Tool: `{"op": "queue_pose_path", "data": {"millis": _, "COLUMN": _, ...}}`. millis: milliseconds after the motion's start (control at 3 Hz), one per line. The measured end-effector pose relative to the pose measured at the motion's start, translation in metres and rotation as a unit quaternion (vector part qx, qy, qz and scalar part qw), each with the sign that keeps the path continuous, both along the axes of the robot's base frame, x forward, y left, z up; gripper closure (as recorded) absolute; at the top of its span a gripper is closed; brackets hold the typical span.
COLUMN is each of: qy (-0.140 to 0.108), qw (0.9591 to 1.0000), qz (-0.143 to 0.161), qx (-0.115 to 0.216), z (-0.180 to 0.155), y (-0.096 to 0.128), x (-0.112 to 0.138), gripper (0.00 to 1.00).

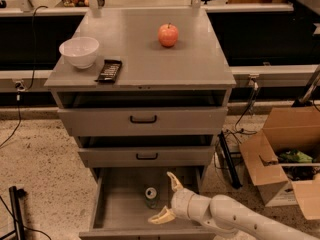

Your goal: Pick green can from bottom drawer and place on counter

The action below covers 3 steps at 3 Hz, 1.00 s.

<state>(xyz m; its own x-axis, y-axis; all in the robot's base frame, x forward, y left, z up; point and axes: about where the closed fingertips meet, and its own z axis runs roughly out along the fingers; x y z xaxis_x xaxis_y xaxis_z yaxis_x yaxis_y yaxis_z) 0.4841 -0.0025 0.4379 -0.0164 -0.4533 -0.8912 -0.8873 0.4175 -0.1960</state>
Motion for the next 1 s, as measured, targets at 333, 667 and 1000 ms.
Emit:
{"op": "queue_pose_path", "data": {"millis": 333, "qy": 0.019, "qw": 0.9995, "qz": -0.004, "qx": 0.024, "z": -0.023, "y": 0.009, "x": -0.006, "gripper": 0.0}}
{"op": "queue_pose_path", "data": {"millis": 667, "qy": 0.019, "qw": 0.9995, "qz": -0.003, "qx": 0.024, "z": -0.023, "y": 0.01, "x": -0.007, "gripper": 0.0}}
{"op": "queue_pose_path", "data": {"millis": 1000, "qy": 0.024, "qw": 0.9996, "qz": -0.011, "qx": 0.005, "z": -0.036, "y": 0.008, "x": 0.007, "gripper": 0.0}}
